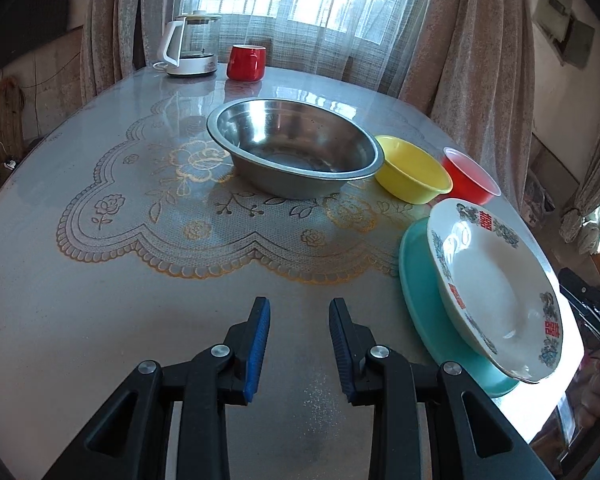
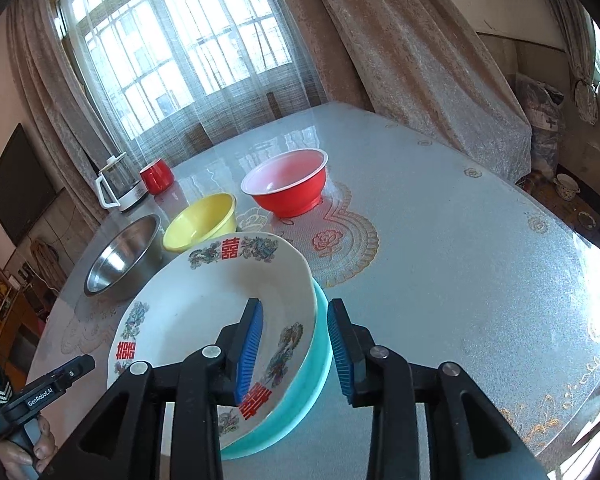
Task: Organize plates and bowls
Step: 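Open the right gripper and release the large plate on the stack, then move the right gripper to the rim of the steel bowl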
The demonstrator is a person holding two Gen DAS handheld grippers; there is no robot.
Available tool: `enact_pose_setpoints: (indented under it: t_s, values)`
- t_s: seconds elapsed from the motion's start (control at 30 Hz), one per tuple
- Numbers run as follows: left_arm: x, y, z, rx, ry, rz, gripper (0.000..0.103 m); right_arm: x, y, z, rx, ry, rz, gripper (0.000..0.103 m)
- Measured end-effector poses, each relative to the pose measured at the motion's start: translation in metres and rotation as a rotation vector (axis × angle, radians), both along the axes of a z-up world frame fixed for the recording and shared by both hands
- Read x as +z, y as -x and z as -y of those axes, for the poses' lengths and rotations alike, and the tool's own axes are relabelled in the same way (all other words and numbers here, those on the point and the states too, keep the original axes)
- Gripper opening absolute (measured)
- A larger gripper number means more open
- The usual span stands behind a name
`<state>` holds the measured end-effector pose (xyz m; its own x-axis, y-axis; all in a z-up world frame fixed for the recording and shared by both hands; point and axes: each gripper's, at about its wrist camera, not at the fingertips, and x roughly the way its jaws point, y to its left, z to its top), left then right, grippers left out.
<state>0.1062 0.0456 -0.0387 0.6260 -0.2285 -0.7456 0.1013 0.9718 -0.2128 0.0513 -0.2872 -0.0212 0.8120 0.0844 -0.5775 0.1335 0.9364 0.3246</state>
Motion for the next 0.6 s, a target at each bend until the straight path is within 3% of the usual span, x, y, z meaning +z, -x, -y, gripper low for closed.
enact_pose_setpoints:
  t_s: [0.23,0.47,0.6]
  values:
    - [0.001,-0.009,-0.029,0.077,0.001,-0.019,0.031,0.021,-0.027,-0.051,0.182,0.036,0.017,0.034]
    - [0.011,-0.024,-0.055,0.114,0.055,-0.026,0.031,0.021,-0.068,-0.113,0.39,-0.013,-0.054,0.034]
    - [0.025,-0.037,-0.064,0.119,0.06,0.027,0.042,0.017,-0.095,-0.141,0.433,-0.036,-0.093,0.034]
